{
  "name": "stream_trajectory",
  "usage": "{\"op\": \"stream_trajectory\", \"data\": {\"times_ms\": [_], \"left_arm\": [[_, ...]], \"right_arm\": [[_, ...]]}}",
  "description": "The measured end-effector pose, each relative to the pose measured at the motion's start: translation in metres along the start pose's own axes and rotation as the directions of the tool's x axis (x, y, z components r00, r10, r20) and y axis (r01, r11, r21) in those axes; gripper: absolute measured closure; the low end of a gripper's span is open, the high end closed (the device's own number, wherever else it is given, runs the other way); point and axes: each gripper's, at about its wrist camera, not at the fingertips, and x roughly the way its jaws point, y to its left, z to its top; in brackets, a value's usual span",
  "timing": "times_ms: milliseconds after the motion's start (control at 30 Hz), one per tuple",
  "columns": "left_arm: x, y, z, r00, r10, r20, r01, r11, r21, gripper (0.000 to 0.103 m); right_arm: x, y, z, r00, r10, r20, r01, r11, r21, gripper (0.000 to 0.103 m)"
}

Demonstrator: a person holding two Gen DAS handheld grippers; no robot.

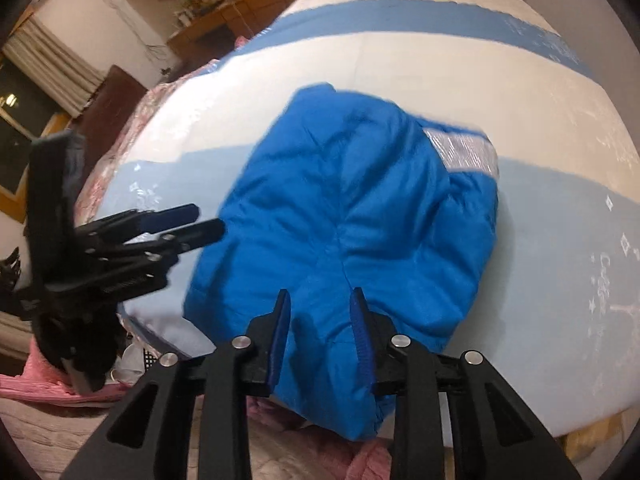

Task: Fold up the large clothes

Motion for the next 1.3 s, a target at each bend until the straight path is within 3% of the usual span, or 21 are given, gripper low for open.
{"op": "stream_trajectory", "data": {"times_ms": [300,567,767,933,1133,1300], "left_arm": [[0.017,0.008,-0.011,0.998,-0.017,-0.059,0.017,1.000,0.000,0.048],[0.035,0.008,-0.013,0.996,-0.002,-0.090,0.005,0.999,0.033,0.043],[0.044,0.008,-0.010,0.995,0.006,-0.101,-0.001,0.999,0.044,0.040],[0.037,0.010,0.003,0.994,-0.008,-0.109,0.013,0.999,0.042,0.042],[0.021,0.014,0.048,1.000,-0.008,-0.026,0.010,0.999,0.053,0.045],[0.040,0.010,0.098,0.999,-0.040,-0.009,0.040,0.996,0.075,0.045]], "right_arm": [[0.023,-0.036,-0.039,0.999,-0.018,-0.049,0.024,0.993,0.116,0.094],[0.063,-0.059,-0.057,0.997,0.055,-0.052,-0.043,0.977,0.208,0.095],[0.066,-0.065,-0.056,0.996,0.065,-0.056,-0.051,0.974,0.219,0.095],[0.042,-0.055,-0.044,0.997,0.069,-0.037,-0.062,0.983,0.171,0.087],[0.003,-0.053,-0.004,0.992,0.080,0.100,-0.092,0.988,0.122,0.083],[0.018,-0.059,0.036,0.989,0.019,0.145,-0.040,0.989,0.142,0.080]]}}
